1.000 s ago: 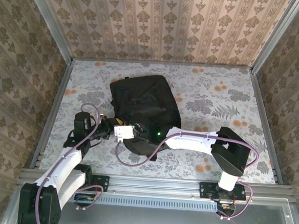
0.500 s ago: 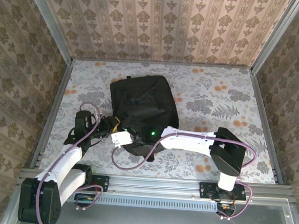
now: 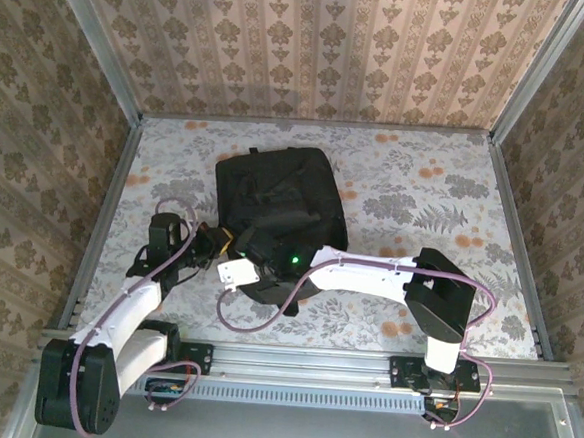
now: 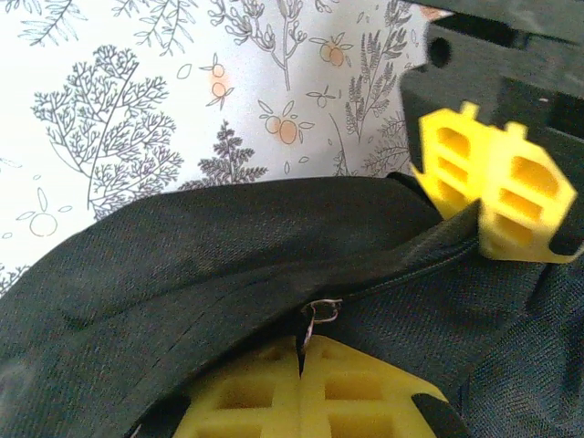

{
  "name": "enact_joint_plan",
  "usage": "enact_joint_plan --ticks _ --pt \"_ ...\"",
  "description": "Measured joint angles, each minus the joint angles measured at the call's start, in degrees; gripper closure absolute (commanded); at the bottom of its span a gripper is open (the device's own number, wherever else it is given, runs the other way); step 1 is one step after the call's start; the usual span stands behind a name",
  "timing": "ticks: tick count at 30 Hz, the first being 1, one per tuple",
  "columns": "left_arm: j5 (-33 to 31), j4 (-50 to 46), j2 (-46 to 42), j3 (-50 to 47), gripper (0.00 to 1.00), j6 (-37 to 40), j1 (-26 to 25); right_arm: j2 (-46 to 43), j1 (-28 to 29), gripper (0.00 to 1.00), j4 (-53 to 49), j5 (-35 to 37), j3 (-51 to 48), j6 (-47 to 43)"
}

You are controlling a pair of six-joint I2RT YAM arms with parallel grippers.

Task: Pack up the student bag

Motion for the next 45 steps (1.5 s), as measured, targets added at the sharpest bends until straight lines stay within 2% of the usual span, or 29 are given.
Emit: enact_joint_plan --ticks 9,20,27,28,31,32,34,39,45 --pt "-3.0 -5.9 3.3 5.0 1.00 3.2 -0.4 -2.9 0.7 1.00 -2.0 1.9 -2.3 -6.8" --pt "-6.9 -18.5 11.7 17.4 1.00 11.1 -3.0 -9.8 1.8 1.00 -0.5 2.8 -10.0 -21.5" --pt "-10.3 -29.3 18.3 28.3 1.00 17.2 -2.9 -11.7 0.5 1.00 -0.8 -2.8 -9.9 -20.5" --pt "-10.5 -31.0 20.0 30.4 0.96 17.8 -2.9 -11.7 0.1 1.00 -0.6 -4.1 -9.7 -19.4" --pt "-10.8 -35.4 25.3 36.4 0.54 19.6 -2.2 -9.7 -1.2 1.00 -0.5 -7.3 -6.6 -15.4" --pt "-10.9 -36.2 26.5 38.0 0.45 19.8 -1.6 -8.1 -1.4 1.00 -0.5 -8.2 -4.7 -13.9" --pt "-11.3 -37.3 27.3 40.1 0.35 19.8 -0.3 -4.9 -1.5 1.00 -0.3 -9.7 -1.6 -11.5" --pt "-14.8 -44.0 24.3 41.4 0.32 19.5 1.3 2.6 -1.4 1.00 1.0 -12.3 4.4 -6.3" --pt "-18.5 -51.6 16.9 39.3 0.34 18.2 1.3 6.4 -1.4 1.00 2.4 -13.1 9.1 -3.3"
